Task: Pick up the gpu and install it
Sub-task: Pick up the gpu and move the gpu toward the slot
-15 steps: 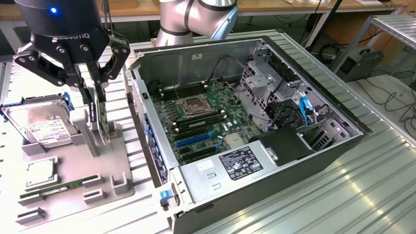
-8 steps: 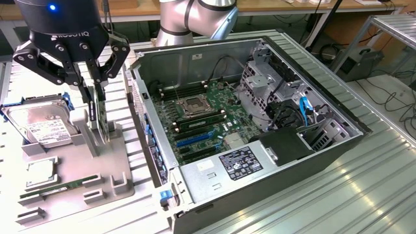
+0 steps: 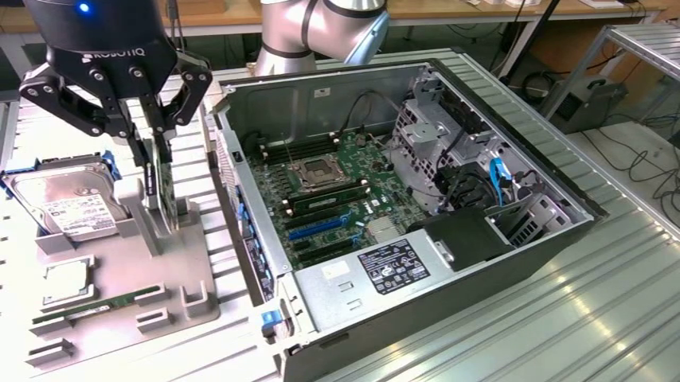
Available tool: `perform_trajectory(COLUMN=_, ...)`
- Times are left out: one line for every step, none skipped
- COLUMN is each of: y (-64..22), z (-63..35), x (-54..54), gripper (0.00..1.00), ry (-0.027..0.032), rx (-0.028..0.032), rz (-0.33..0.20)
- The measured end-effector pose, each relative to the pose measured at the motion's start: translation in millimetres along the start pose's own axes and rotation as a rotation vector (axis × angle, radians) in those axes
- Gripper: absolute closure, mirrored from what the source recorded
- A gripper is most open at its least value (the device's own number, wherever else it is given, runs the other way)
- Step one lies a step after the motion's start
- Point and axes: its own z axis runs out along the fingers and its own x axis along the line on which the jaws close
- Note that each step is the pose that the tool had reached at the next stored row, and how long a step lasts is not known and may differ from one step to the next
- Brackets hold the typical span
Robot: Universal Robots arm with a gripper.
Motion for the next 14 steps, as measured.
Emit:
perform_trajectory(y=0.0, z=-0.4, x=0.0, gripper=0.74, ry=0.0, rx=0.0, rz=0.0)
perform_trajectory(y=0.0, z=-0.9, x=0.0, gripper=0.74, ry=0.0, rx=-0.0001, rz=0.0)
perform_trajectory(y=0.0, z=-1.3, x=0.0, gripper=0.74, ry=0.0, rx=-0.0001, rz=0.0)
perform_trajectory(y=0.0, z=-1.4, x=-0.1, gripper=0.74, ry=-0.0001, rx=-0.0002, rz=0.0)
perform_trajectory(y=0.0, z=-1.5, x=0.0, gripper=0.74, ry=0.0, rx=-0.0001, rz=0.0)
perform_trajectory(y=0.0, z=-1.6, x=-0.1, gripper=0.74, ry=0.0, rx=0.0, rz=0.0)
perform_trajectory(y=0.0, z=-1.6, x=0.0, gripper=0.74, ry=-0.0001, rx=-0.0001, rz=0.0)
perform_trajectory(y=0.0, z=-1.8, x=-0.1, gripper=0.74, ry=-0.0001, rx=-0.0001, rz=0.0)
perform_trajectory(y=-0.1, z=-2.1, x=0.0, gripper=0.74, ry=0.0001, rx=0.0, rz=0.0)
perform_trajectory(y=-0.1, z=-2.4, x=-0.1, gripper=0.74, ry=0.0, rx=0.0, rz=0.0)
perform_trajectory(y=-0.1, z=-2.7, x=-0.1, gripper=0.74, ry=0.0, rx=0.0, rz=0.0)
perform_trajectory(y=-0.1, z=-3.1, x=-0.1, gripper=0.74, ry=0.0, rx=-0.0001, rz=0.0)
perform_trajectory(y=0.0, z=-3.4, x=-0.1, gripper=0.74, ry=-0.0001, rx=-0.0001, rz=0.0)
perform_trajectory(y=-0.1, z=-3.8, x=-0.1, gripper=0.74, ry=-0.0001, rx=-0.0001, rz=0.0)
